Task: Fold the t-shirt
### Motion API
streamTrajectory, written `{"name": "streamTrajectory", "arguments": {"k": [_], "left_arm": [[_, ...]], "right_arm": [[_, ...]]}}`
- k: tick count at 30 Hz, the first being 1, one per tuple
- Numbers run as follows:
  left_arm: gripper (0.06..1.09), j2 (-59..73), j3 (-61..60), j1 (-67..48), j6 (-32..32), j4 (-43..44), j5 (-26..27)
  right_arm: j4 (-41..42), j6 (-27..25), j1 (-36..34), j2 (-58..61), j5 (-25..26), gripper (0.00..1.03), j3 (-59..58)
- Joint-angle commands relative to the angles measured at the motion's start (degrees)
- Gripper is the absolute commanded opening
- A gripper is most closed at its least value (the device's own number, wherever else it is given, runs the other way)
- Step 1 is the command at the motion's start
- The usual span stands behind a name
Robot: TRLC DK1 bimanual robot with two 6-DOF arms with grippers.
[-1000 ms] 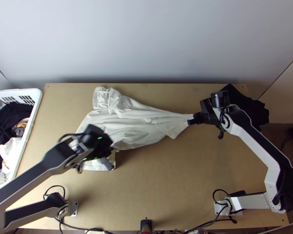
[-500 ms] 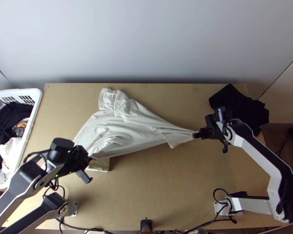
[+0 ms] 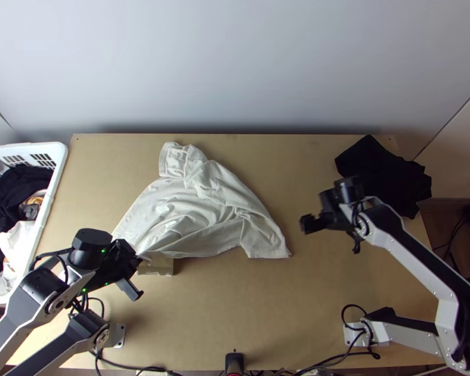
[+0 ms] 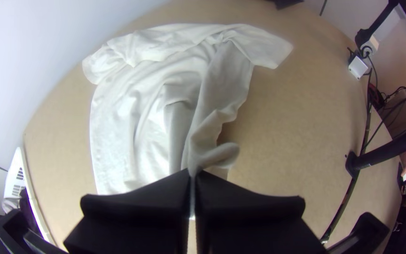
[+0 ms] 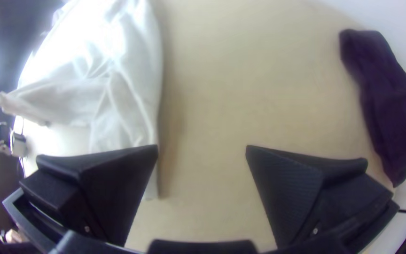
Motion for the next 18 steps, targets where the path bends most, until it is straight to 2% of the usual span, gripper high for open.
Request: {"name": "streamTrajectory", "arguments": {"k": [1,4,7,11,13,18], "left_arm": [[0.09,-0.81,-0.71,0.05,-1.04,-0.51,0.15],[0.09,-0.98,-0.71,0.05,-1.83,-1.04,0.15],[0.09,-1.07,-0.71,0.14,-2.79,-1.48,0.15],[0.09,-1.69,-1.24,0.84,-4.02,-2.10,0.15],[0.09,-2.30,-1.68,1.19,-4.46,-2.18,0.15],[0.09,-3.27,-2.47,3.13,-4.64,-2.45,0.15]], "right_arm": [[-5.86,-3.67,15.13,-3.17,-1.95,0.91,0.87],[-7.00,-5.16,22.60,-2.64,-1.95,0.91,0.70],[-6.65,-6.75,27.08,-0.36,-1.95,0.90,1.49],[-3.22,-8.68,30.59,4.21,-1.95,0.89,3.16],[-1.38,-8.85,31.39,6.85,-1.86,0.85,4.74],[1.88,-9.21,32.18,13.71,-1.86,0.84,7.38]]}}
